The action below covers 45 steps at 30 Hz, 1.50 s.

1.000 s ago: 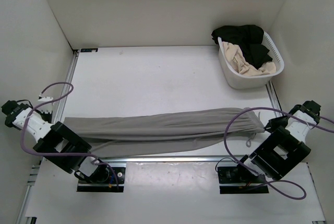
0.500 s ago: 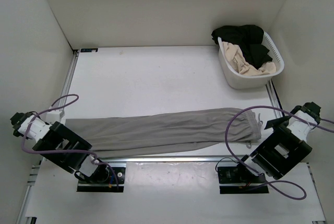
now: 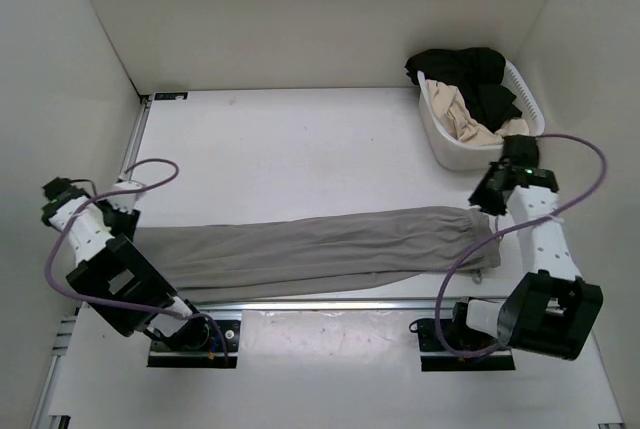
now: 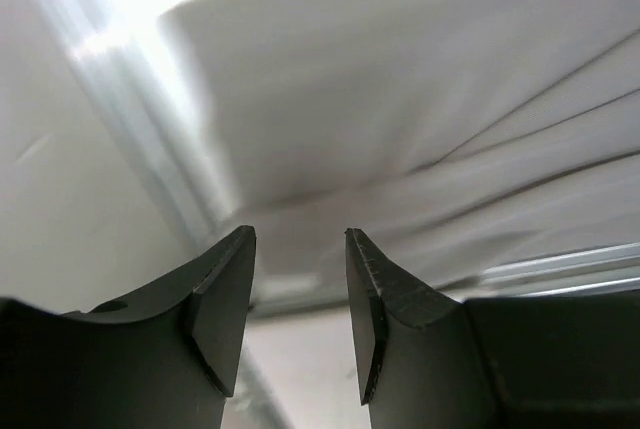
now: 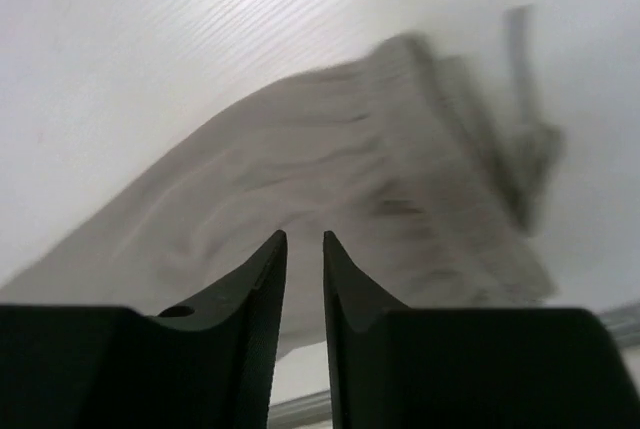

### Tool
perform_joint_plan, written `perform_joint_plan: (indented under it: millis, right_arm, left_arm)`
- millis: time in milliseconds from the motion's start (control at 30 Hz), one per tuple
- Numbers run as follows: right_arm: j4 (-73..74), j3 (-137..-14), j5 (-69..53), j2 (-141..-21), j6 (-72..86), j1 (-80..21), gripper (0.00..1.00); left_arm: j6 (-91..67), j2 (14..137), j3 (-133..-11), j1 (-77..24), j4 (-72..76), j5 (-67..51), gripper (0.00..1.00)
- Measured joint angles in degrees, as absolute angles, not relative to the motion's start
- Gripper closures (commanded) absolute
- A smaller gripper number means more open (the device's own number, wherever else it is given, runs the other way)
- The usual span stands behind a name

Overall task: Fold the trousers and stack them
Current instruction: Fold the trousers

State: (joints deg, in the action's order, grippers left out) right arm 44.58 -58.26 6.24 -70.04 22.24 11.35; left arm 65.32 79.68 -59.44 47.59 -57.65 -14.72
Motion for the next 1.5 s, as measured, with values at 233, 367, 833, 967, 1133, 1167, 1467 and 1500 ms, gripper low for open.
perform_joint_plan:
  millis: [233,367,833,967,1133,1167,1467,1500]
  right_arm:
    - [39.18,-47.51,2.83,-76.2,27.79,-5.13,0.81]
    - [38.89,-45.21,4.21,-84.03,32.21,-7.9,0.83]
    - [45.41,-63.48,10.57,-102.02,38.85,-3.6,0.84]
    - [43.88,-70.48,13.37,-106.61,38.68,-3.05,0.84]
    - [45.41,-71.31,12.75,-107.61,37.43,-2.94,0.74]
    - [45.41,-71.11,12.29,-107.48,36.93,-2.87,0.71]
    - [41.39,-65.84,8.64,-92.33,28.1,-6.17,0.52]
    - [41.17,-65.84,8.49,-90.28,27.68,-7.01,0.5]
  left_arm:
    - [56.16,84.97,-51.57,34.09,-53.19,-12.82,0.46]
    - [52.56,90.3,-50.65,32.99,-48.8,-9.78,0.47]
    - [39.66,105.3,-66.89,22.41,-45.28,-3.92,0.49]
    - [37.63,109.49,-73.65,20.23,-42.87,-5.15,0.49]
    - [36.75,110.39,-75.94,19.92,-42.81,-5.58,0.4]
    - [36.6,110.3,-76.03,19.94,-43.27,-5.58,0.4]
    - [40.93,97.41,-71.5,20.45,-46.68,-5.02,0.39]
    - [41.74,95.55,-69.89,20.51,-46.63,-4.73,0.37]
